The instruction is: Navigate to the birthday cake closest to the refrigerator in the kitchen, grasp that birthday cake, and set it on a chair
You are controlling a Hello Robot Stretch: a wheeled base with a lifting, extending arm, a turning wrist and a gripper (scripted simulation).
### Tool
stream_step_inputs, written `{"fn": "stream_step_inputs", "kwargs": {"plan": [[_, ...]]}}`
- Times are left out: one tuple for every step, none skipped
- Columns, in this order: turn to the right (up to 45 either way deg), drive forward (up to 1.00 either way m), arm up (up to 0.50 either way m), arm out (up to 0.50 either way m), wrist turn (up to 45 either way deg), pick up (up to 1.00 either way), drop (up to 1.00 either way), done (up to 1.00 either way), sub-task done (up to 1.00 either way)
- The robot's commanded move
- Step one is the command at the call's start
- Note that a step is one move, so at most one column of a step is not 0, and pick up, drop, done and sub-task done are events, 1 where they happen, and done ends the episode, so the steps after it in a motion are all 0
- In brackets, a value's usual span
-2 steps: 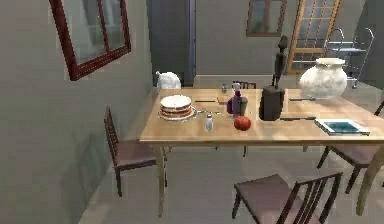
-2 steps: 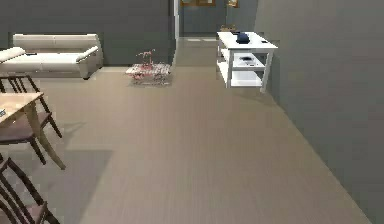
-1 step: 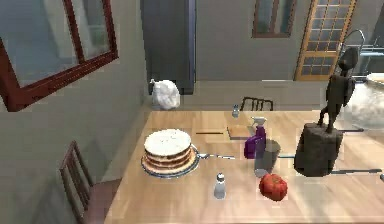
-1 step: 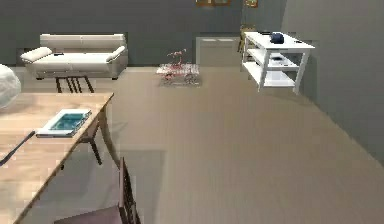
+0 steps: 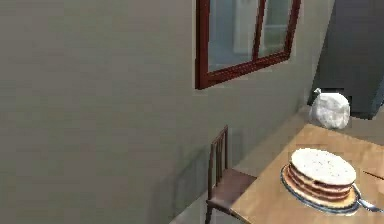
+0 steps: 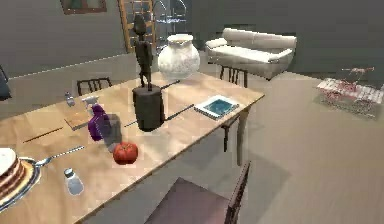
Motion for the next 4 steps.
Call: {"fn": "stream_step_inputs", "kwargs": {"plan": [[-45.0,0.0,0.0,0.0,0.0,0.0,0.0,0.0,0.0],[0.0,0.0,0.5,0.0,0.0,0.0,0.0,0.0,0.0],[0.0,0.0,0.38,0.0,0.0,0.0,0.0,0.0,0.0],[0.0,0.0,0.0,0.44,0.0,0.0,0.0,0.0,0.0]]}}
